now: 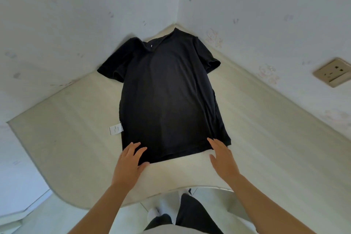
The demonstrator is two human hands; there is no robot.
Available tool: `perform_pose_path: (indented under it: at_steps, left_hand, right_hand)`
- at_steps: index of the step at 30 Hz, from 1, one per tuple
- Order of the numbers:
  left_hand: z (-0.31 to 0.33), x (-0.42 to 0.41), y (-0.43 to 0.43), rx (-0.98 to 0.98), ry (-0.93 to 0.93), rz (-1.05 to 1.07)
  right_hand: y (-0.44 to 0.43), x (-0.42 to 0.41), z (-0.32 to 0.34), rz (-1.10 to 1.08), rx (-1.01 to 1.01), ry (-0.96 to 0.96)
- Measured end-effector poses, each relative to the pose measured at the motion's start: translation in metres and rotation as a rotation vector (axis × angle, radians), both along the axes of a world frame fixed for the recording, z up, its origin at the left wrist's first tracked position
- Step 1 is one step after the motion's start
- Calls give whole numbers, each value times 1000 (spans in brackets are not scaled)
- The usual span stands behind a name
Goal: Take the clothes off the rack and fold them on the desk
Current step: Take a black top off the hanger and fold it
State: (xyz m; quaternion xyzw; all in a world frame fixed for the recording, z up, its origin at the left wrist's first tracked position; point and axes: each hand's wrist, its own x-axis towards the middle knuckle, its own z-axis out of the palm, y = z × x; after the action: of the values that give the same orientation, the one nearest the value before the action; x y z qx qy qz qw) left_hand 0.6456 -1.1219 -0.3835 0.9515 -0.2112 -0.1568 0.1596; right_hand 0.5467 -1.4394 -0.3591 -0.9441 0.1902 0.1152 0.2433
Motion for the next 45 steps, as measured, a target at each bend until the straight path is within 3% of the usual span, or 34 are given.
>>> perform_pose_path:
  at_steps: [5, 10, 20, 29, 34, 39, 41, 45]
  left_hand:
    - [7, -4, 5, -101, 0, 109]
    - [6, -11, 3, -66, 2, 137]
    - [10, -26, -12, 59, -25, 118]
    - [19, -34, -7, 115, -36, 131]
    - [20, -35, 0, 40, 47, 158]
    - [29, -36, 31, -57, 108, 169]
    - [30, -43, 41, -29, 88, 222]
    - [30, -57, 37, -13, 13, 244]
  right_hand:
    - [-20, 2, 8, -121, 49, -121]
    - [-48, 9, 7, -6, -84, -3]
    - [-77, 15, 8, 141, -198, 34]
    - [-100, -4, 13, 120, -155, 51]
    - [-104, -7, 16, -150, -35, -51]
    - [-133, -22, 19, -715, 96, -83]
    - [-139, -35, 17, -645, 49, -25]
    - [-126, -51, 14, -235, -144, 15]
